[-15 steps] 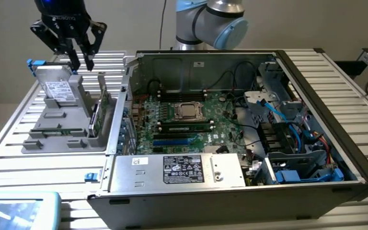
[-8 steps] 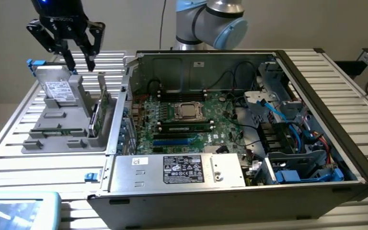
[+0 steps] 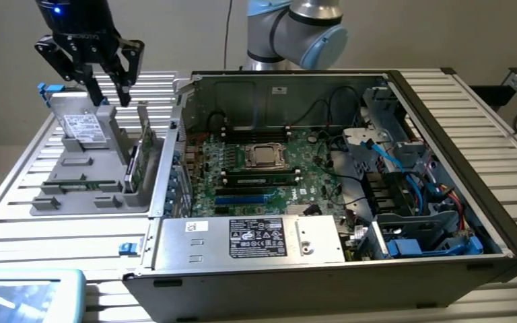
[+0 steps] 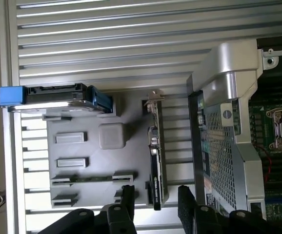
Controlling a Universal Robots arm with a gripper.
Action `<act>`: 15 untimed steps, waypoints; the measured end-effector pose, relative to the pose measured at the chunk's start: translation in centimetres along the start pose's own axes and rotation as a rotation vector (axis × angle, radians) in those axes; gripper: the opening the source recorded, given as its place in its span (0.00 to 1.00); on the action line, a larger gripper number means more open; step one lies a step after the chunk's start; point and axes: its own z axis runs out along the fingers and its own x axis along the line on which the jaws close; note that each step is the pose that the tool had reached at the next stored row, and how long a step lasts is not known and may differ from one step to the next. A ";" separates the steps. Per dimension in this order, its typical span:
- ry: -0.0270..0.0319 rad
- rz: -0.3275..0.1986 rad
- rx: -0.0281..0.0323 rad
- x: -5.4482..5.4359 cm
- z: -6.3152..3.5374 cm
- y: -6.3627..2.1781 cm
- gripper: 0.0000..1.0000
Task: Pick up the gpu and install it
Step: 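Pick up the gpu and move the gpu toward the slot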
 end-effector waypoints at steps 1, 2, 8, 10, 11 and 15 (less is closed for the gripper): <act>0.0002 0.000 0.0000 0.0 0.17 -0.15 0.49; 0.0003 0.000 -0.0002 0.0 0.35 -0.25 0.49; 0.0005 -0.009 -0.0027 -0.1 1.33 -0.42 0.49; 0.0004 -0.010 -0.0037 -0.1 1.67 -0.48 0.49; 0.0004 -0.010 -0.0042 -0.1 1.82 -0.51 0.49; -0.0001 -0.010 -0.0072 -0.3 2.45 -0.55 0.49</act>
